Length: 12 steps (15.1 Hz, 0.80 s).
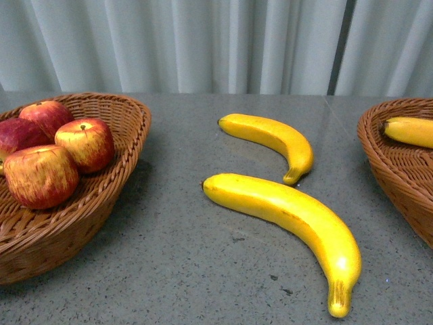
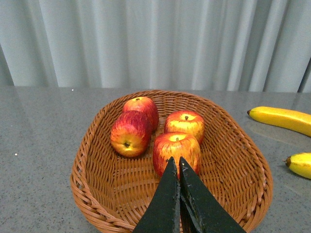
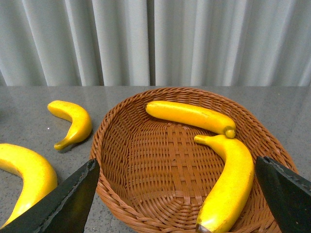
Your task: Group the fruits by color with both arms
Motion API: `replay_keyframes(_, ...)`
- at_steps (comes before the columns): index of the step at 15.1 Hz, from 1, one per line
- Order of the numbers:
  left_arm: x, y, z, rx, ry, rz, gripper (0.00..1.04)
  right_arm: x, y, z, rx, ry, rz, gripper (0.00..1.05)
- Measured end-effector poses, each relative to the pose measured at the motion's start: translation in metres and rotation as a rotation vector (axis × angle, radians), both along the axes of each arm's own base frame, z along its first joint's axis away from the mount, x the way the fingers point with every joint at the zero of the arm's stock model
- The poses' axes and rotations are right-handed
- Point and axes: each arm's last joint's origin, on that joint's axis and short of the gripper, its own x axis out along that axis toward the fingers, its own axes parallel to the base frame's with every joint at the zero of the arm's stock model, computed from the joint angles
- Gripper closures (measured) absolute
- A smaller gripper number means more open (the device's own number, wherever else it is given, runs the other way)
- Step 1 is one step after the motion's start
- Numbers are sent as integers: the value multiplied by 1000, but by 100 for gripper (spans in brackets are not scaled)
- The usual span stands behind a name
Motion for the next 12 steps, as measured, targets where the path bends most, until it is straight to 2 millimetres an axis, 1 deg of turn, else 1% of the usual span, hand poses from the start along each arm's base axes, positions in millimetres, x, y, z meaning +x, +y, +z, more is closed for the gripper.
replay_keyframes(3, -4, 0, -1, 0, 11, 0, 103, 0, 0, 0, 0, 0, 0, 7)
replay_keyframes(4, -11, 0, -8, 0, 60, -2, 103, 0, 0, 0, 0, 0, 0, 7)
replay_keyframes(5, -13, 0, -2, 0, -5, -3, 103, 0, 0, 0, 0, 1, 0, 7)
replay_keyframes(6, -13, 0, -5, 0, 25, -1, 103, 0, 0, 0, 0, -1, 0, 7)
replay_keyframes(8, -13, 0, -4, 0, 16, 0, 103, 0, 0, 0, 0, 0, 0, 7)
replay_keyframes(9, -13, 0, -4, -2, 17, 0, 96, 0, 0, 0, 0, 0, 0, 7)
replay_keyframes(10, -13, 0, -4, -2, 17, 0, 85, 0, 0, 0, 0, 0, 0, 7)
replay_keyframes(12, -13, 0, -4, -2, 17, 0, 56, 0, 0, 0, 0, 0, 0, 7)
